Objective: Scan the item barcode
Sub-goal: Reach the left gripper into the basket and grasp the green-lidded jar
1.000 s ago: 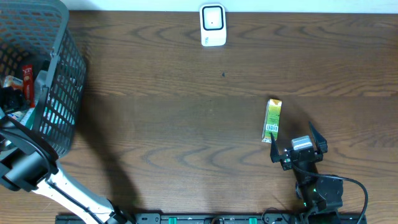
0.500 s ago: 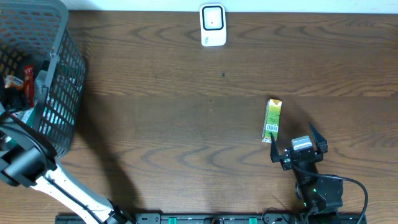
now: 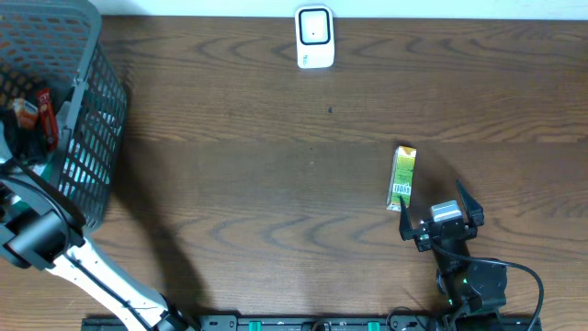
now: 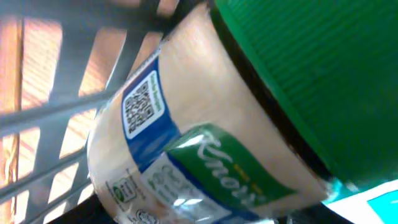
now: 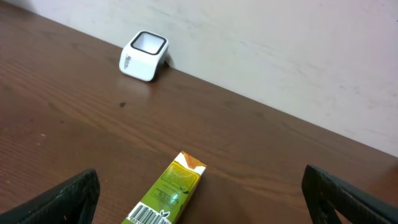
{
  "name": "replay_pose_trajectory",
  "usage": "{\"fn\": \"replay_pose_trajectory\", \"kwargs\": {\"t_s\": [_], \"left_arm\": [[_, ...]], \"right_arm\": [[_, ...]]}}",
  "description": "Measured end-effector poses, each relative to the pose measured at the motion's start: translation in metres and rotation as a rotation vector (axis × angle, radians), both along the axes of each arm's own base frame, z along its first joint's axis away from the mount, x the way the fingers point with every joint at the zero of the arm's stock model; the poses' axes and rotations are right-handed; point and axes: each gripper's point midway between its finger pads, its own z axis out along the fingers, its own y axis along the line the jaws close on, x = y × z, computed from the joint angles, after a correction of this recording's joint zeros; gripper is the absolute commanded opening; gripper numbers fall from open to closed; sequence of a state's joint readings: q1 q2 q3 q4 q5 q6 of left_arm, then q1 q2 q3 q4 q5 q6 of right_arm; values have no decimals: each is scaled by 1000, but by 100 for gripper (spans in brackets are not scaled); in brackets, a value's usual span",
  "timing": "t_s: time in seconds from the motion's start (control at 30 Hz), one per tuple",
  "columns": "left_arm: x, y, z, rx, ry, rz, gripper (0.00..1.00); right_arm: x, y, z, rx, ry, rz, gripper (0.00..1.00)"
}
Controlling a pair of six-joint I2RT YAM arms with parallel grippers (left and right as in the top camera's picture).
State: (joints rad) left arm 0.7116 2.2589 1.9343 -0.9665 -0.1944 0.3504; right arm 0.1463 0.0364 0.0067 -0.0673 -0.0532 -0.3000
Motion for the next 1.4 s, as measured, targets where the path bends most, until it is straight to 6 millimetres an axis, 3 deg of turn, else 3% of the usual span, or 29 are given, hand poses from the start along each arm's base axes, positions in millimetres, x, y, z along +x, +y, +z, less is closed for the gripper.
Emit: {"fn": "replay_pose_trajectory", "kwargs": {"t_s": [0.3,0.37,0.7,0.83,1.17,1.4], "left_arm": [[49,-9,33,95,-141,-80,86],[54,-7,38,114,-163,-87,90],[71,3,47,168,-207,-178,91],[71,1,42,158,-180,-237,89],[68,-6,6,89,-119,-280,73],[64,-12,2,56,-101,-287,66]], "right_arm": [[0,0,0,0,0,0,99],[0,0,0,0,0,0,99],[0,0,0,0,0,0,99],[0,0,0,0,0,0,99],[0,0,0,0,0,0,99],[0,0,0,0,0,0,99]]}}
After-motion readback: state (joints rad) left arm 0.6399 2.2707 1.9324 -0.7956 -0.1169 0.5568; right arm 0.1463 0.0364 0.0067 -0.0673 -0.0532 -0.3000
